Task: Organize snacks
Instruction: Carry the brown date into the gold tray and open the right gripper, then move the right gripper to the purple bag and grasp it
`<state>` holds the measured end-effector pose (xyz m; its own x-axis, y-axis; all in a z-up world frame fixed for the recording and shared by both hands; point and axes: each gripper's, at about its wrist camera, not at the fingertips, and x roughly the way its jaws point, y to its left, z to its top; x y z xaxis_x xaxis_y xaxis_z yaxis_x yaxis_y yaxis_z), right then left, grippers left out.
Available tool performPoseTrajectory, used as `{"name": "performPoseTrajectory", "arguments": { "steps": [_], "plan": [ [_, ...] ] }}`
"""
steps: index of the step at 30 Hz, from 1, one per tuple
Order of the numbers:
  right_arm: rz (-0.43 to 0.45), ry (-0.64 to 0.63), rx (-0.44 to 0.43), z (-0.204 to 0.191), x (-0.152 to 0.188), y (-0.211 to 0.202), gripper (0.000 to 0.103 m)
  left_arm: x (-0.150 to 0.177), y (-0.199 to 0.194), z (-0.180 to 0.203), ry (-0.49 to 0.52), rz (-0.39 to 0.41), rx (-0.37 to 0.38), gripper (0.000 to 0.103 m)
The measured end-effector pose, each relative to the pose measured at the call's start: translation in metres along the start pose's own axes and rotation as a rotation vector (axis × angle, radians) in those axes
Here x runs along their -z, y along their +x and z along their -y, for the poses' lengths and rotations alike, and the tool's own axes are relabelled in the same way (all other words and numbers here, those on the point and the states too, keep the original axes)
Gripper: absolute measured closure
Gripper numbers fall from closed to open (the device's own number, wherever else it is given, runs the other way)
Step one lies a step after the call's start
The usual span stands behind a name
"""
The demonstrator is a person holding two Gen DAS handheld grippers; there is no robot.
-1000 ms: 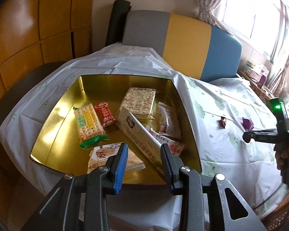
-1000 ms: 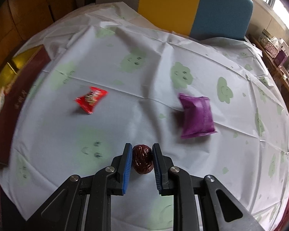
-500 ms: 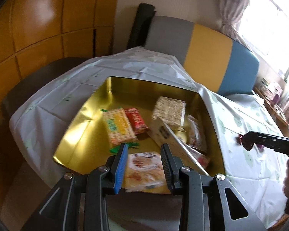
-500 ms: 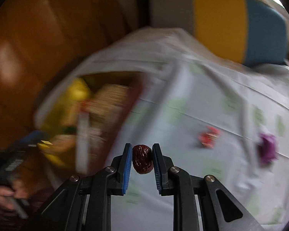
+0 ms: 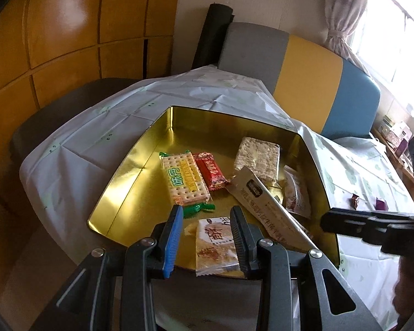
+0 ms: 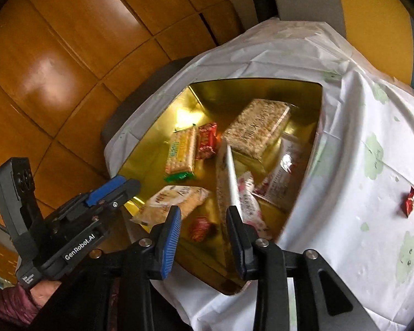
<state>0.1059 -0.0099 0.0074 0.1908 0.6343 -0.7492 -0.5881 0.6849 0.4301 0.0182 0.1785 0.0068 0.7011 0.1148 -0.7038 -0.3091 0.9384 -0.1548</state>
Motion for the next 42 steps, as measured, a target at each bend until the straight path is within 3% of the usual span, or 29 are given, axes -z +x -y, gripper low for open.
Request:
{"name": "performPoseTrajectory", "arguments": {
  "steps": [9,20,22,30,35,37,42],
  "plan": [
    [0.068,0.077,0.088,0.042,0.02,-0.036,0.069,0.004,-0.003,0.025,0.078,0.002,0.037,0.067],
    [0.078,0.248,0.394,0.147,0.051,-0.108,0.069,0.014,-0.008,0.082,0.231,-0.017,0.141,0.064],
    [0.094,0.285,0.434,0.167,0.052,-0.126,0.063,0.017,-0.01,0.093,0.262,-0.02,0.165,0.064],
    [0.15,0.428,0.592,0.25,0.054,-0.18,0.062,0.022,-0.009,0.122,0.324,-0.044,0.223,0.061],
    [0.115,0.413,0.61,0.28,0.046,-0.172,0.058,0.026,-0.008,0.136,0.352,-0.059,0.255,0.06],
    [0.088,0.383,0.621,0.284,0.04,-0.162,0.046,0.026,-0.007,0.139,0.36,-0.063,0.259,0.06],
    [0.009,0.317,0.652,0.293,0.027,-0.133,0.046,0.029,-0.005,0.144,0.368,-0.076,0.27,0.06]
  ]
}}
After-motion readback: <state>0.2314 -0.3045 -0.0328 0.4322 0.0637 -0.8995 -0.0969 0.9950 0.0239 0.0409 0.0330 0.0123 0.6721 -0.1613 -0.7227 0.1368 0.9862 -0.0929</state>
